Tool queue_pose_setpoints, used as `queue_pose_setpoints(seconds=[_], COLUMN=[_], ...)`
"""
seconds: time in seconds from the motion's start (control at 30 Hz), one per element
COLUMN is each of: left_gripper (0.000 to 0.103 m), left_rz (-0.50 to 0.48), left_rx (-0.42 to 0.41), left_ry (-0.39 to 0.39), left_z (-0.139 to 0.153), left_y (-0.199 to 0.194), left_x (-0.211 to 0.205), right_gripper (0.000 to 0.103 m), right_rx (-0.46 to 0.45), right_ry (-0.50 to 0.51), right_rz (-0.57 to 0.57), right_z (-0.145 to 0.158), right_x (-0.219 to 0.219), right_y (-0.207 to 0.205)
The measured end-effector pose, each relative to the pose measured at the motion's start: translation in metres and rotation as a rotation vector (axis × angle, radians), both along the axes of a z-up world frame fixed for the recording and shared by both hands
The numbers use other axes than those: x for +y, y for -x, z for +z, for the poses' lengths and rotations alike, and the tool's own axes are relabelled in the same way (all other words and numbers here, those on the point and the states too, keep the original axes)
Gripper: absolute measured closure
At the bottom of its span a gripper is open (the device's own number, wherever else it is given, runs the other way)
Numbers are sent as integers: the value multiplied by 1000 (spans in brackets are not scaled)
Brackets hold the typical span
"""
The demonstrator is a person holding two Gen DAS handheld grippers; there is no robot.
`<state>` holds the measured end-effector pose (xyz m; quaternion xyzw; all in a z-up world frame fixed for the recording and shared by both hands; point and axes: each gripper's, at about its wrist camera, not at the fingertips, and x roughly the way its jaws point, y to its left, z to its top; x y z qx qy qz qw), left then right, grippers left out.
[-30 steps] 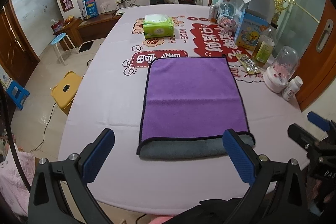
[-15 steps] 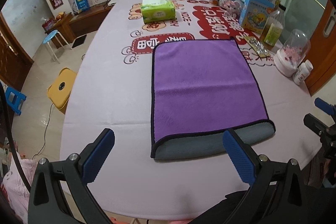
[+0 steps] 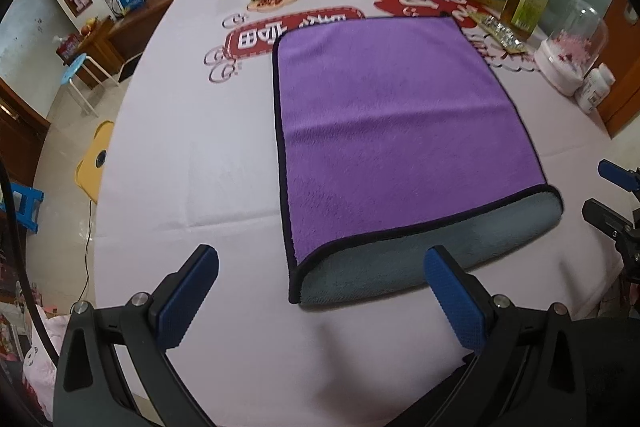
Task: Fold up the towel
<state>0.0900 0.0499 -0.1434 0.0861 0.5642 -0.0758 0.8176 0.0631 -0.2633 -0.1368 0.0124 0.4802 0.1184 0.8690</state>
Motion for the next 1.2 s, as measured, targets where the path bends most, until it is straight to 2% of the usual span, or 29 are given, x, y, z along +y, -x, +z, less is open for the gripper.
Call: queue_pose_setpoints(seconds=[0.17,0.37,0.53,0.67,0.73,0.93,1.2], left_gripper=[1,6,13,15,24,40,62], left_rz=[13,36,36,30,28,28,19], left_rx=[37,84,115,127,137,155,161], left_ry=[3,18,34,45,48,54,67], left_z=[-20,-42,-54,-58,-61,-66,-66], left_y=[-8,-20,-25,-26,-27,-26,-20], left_x=[5,10,12,11,10,7,3], right_gripper=[17,30,41,50,56,64,71], right_rx=[43,114,146,153,154,150,137], right_ry=[-7,-30,-41,-49,-50,-38,-25], right_rz=[18,39,40,38,43,35,34], right_z=[-20,-42,-53,-56,-56,-55,-51], right_x=[0,-1,-2,-3,-3,-2,-3], right_y=[-5,-15,-18,-19,-19,-19,-15])
